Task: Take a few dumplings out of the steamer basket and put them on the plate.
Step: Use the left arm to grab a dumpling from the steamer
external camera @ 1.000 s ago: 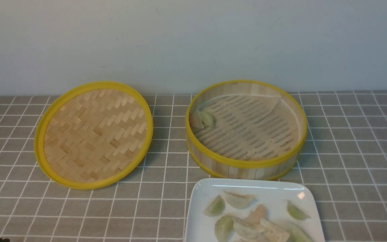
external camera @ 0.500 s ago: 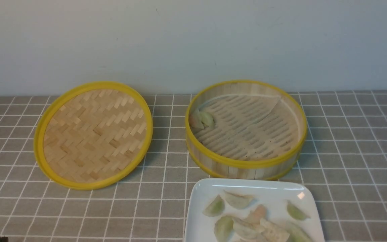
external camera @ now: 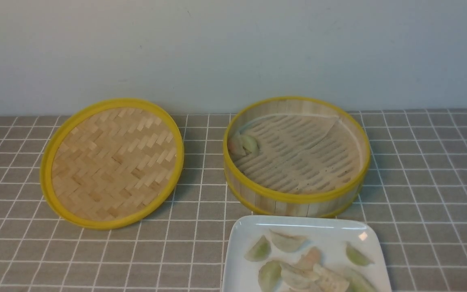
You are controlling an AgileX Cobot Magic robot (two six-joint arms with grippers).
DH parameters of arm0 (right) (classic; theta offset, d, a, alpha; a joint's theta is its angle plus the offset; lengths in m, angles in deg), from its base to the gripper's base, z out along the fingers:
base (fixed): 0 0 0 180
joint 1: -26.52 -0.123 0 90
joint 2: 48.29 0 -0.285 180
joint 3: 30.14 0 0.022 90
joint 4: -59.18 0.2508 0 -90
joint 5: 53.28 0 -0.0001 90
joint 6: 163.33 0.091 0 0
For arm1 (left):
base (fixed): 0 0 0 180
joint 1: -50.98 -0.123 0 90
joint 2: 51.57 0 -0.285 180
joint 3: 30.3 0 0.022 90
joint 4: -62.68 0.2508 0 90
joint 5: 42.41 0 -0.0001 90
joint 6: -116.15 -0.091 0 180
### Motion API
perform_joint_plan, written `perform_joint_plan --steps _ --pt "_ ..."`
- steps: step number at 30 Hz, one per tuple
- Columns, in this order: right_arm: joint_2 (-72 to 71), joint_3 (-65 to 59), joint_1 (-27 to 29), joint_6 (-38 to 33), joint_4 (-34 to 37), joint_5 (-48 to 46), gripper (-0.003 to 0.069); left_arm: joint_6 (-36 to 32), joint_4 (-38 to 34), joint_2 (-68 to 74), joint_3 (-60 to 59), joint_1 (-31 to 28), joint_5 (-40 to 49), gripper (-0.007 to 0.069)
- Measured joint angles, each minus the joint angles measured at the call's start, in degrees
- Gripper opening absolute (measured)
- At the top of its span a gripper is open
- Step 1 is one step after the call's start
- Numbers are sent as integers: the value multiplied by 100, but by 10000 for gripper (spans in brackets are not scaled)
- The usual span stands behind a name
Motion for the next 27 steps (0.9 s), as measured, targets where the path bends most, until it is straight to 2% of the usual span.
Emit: perform_joint_plan --steps 2,5,6,7,10,11,12,15,22,27 --pt "0 0 0 0 0 0 -14 259 242 402 617 0 693 -5" --pt "0 0 0 0 0 0 -14 486 724 2066 2587 64 3114 -5" --pt "0 0 0 0 0 0 -14 391 751 2842 3389 135 4337 -5" --pt "0 0 0 0 0 0 -14 364 751 2956 3501 147 4481 -5" --pt "0 0 0 18 0 0 -14 -379 612 4811 5166 376 6304 -5" --pt "0 0 0 25 0 0 -14 -443 612 4911 5166 392 6384 -5" --pt "0 0 0 88 0 0 -14 -947 519 5612 5794 513 6880 -5" --pt "0 0 0 128 0 0 -14 -1654 450 7017 6866 908 7380 -5" --pt "0 0 0 122 0 0 -14 -1976 655 9038 8581 1820 7770 -5" --pt "0 0 0 122 0 0 -14 -2014 736 10211 9826 2188 7937 -5"
